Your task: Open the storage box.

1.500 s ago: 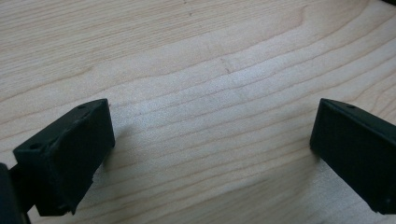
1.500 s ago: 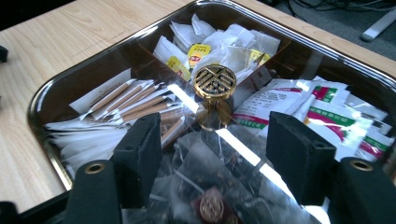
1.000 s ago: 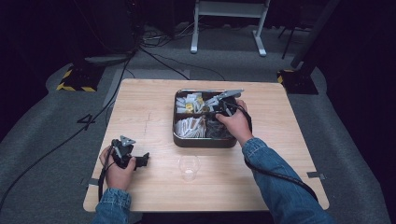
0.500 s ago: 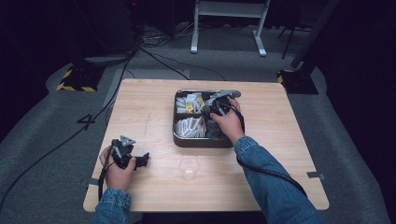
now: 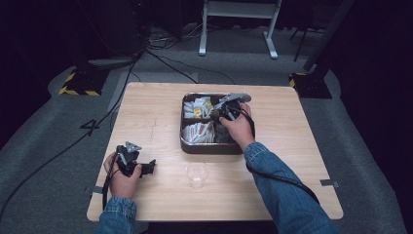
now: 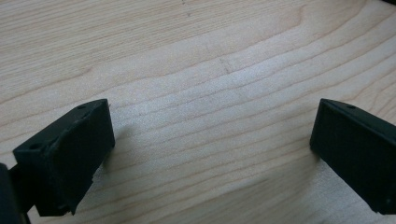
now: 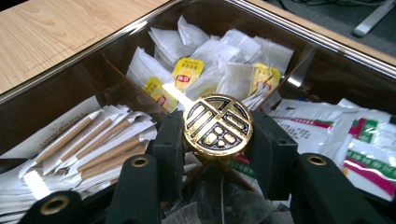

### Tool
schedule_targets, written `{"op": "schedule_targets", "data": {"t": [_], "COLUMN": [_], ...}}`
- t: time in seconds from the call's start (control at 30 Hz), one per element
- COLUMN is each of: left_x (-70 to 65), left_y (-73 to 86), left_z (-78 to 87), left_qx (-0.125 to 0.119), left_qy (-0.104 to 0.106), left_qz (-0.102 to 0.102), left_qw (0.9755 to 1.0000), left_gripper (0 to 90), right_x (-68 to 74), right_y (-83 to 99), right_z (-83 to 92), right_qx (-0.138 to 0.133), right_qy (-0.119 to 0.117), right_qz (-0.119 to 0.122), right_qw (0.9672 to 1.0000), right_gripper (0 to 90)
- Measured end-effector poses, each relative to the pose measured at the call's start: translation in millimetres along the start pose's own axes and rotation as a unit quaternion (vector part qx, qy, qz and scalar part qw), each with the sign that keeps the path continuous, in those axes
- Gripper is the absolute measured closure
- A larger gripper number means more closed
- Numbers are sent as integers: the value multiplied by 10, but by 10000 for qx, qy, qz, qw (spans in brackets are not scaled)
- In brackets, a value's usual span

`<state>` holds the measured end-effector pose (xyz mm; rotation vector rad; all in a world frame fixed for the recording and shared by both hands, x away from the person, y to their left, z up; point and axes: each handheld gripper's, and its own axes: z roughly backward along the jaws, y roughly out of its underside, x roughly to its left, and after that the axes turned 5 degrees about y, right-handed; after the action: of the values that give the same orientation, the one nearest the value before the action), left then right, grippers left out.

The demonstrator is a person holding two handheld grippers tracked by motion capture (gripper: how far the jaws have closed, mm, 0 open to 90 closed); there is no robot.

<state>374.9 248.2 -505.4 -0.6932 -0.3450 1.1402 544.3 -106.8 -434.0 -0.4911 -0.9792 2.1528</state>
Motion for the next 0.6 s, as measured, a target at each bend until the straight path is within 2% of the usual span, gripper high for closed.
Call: {"op": "schedule_targets", "data": {"t": [0.17, 0.6], "left_x": [0, -1], "left_y": [0, 0], "left_z": [0, -1], "left_qx": [-3, -8], "left_qy": [1, 0], "left_qz": [2, 10], "left_qw": [10000, 10000], "left_gripper": [2, 2], "right_x": [-21, -143], "right_y": [-60, -210], "right_z": [89, 474], "right_qx": [-116, -367], "right_qy": [-22, -64], "right_qz": [22, 29], "right_qw": [9999, 9993], "right_gripper": [585, 584]}}
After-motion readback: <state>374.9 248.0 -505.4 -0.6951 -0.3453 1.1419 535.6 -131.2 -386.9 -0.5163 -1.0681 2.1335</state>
